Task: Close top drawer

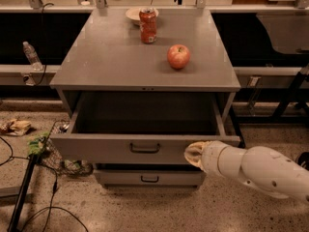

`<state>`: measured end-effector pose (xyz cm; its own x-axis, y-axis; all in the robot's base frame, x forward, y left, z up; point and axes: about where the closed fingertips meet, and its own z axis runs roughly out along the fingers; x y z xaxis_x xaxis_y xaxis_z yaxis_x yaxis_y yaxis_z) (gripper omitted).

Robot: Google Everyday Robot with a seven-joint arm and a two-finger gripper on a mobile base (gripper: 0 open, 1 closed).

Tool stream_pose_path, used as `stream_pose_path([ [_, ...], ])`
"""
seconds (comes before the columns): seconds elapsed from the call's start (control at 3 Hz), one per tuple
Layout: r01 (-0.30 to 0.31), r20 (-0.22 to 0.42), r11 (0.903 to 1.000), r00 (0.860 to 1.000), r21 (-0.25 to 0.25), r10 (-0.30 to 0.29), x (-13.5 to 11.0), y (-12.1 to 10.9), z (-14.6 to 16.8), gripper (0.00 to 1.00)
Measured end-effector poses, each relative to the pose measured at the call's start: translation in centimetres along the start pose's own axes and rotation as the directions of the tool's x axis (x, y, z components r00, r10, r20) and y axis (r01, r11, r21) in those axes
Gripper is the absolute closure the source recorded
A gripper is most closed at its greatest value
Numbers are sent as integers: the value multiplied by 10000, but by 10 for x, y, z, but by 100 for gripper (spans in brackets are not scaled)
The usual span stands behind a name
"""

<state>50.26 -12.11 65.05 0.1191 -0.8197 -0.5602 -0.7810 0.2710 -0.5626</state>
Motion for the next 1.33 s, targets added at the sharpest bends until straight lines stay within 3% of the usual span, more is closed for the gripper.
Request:
stream_pose_path([
  [1.0, 1206, -214, 9914, 9926, 508, -1197, 24, -78, 85, 100],
  [1.33, 1191, -151, 9920, 9928, 430, -1185, 22, -82, 86, 100],
])
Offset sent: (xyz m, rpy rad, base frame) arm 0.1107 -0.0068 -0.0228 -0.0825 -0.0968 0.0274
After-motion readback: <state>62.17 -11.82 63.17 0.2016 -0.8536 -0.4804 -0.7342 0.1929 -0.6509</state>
